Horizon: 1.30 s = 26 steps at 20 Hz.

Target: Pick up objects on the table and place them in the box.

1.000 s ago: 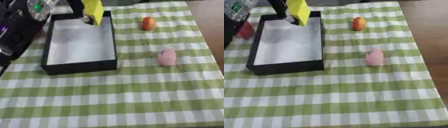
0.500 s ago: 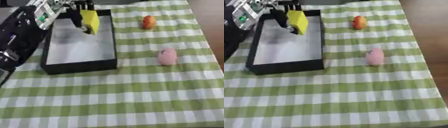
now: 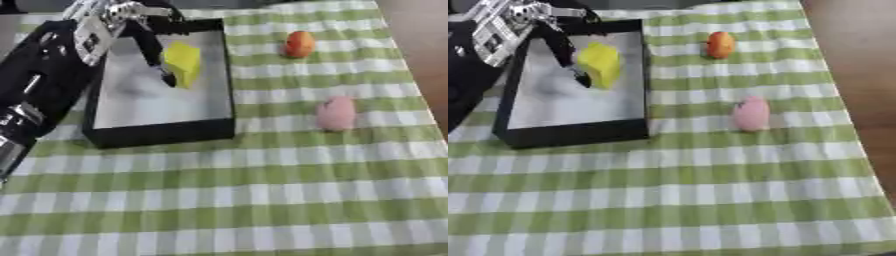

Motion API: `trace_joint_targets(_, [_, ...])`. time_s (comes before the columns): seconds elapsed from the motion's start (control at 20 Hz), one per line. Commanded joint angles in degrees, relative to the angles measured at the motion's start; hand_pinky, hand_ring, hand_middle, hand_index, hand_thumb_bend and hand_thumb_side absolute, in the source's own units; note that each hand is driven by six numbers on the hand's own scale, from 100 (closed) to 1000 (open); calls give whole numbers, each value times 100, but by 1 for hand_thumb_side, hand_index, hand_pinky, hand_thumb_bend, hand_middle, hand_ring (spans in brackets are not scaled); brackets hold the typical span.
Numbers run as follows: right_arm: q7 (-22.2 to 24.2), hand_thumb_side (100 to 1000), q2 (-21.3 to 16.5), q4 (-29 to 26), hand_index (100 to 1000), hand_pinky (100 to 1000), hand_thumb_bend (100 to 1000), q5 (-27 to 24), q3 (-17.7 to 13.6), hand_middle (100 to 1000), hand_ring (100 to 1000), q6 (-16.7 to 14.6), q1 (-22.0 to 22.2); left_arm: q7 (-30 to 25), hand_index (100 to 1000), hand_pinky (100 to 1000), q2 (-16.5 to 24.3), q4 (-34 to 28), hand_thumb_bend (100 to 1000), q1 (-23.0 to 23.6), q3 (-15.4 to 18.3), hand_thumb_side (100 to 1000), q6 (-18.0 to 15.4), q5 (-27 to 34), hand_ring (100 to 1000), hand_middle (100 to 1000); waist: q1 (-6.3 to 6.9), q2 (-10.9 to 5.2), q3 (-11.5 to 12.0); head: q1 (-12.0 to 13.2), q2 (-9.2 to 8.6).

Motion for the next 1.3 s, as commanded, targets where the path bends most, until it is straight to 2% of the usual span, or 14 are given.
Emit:
trace_joint_targets(0.05, [-12, 788, -125, -63, 888, 754, 100, -16, -48, 738, 681, 0, -36, -23, 891, 880, 268, -373, 642, -73, 118, 600, 8, -233, 869, 838, 31, -53, 18, 16, -11])
trace_joint_targets(0.2, [-20, 787, -148, -51, 887, 754, 100, -11, -58, 738, 681, 1, 6, -77, 894, 875, 441, -800, 609, -46, 192, 593, 35, -237, 868, 842, 41, -82, 58, 8, -11])
trace_joint_targets(0.25, [-26, 786, -161, -47, 887, 754, 100, -9, -66, 738, 681, 0, 23, -129, 897, 871, 528, -951, 674, -40, 218, 540, 67, -155, 868, 847, 44, -93, 80, -1, -11])
trace_joint_targets(0.35, [-38, 783, -188, -43, 887, 754, 100, -5, -82, 738, 681, -5, 57, -225, 891, 855, 725, -1217, 680, -20, 305, 497, 198, 38, 862, 848, 49, -112, 123, -25, -11])
trace_joint_targets(0.5, [-57, 780, -231, -43, 887, 754, 100, -4, -106, 738, 681, -15, 95, -90, 853, 840, 1103, -1445, 725, 33, 520, 445, 544, 333, 848, 839, 56, -141, 190, -69, -11])
trace_joint_targets(0.7, [-80, 779, -296, -43, 887, 755, 100, -3, -138, 739, 682, -24, 146, 204, 867, 821, 1632, -1457, 779, 161, 848, 292, 861, 510, 824, 792, 50, -148, 275, -97, -11])
trace_joint_targets(0.8, [-84, 779, -309, -44, 886, 755, 100, -4, -144, 739, 682, -27, 153, 211, 878, 816, 1805, -1360, 798, 228, 970, 204, 914, 544, 823, 785, 34, -142, 297, -77, -11])
trace_joint_targets(0.85, [-86, 778, -314, -45, 887, 755, 100, -5, -147, 739, 682, -28, 154, 170, 882, 819, 1876, -1303, 823, 255, 1024, 126, 921, 565, 825, 786, 23, -137, 306, -65, -11])
trace_joint_targets(0.9, [-88, 777, -320, -46, 887, 756, 100, -6, -150, 739, 682, -30, 155, 112, 879, 820, 1939, -1239, 830, 277, 1076, 100, 927, 582, 825, 785, 10, -130, 316, -55, -11])
trace_joint_targets(0.95, [-90, 777, -328, -47, 887, 756, 100, -6, -152, 739, 683, -31, 156, 51, 875, 822, 1988, -1182, 846, 295, 1117, 100, 926, 594, 825, 787, -1, -123, 324, -48, -11])
trace_joint_targets(1.15, [-94, 780, -339, -44, 887, 756, 100, -7, -154, 739, 683, -29, 154, -208, 859, 832, 2083, -949, 780, 346, 1223, 100, 914, 655, 835, 787, -33, -89, 352, -35, -11])
trace_joint_targets(1.3, [-95, 780, -344, -37, 886, 756, 100, -3, -153, 739, 683, -23, 155, -406, 856, 837, 2133, -801, 783, 400, 1234, 100, 891, 658, 840, 784, -45, -56, 356, -27, -11])
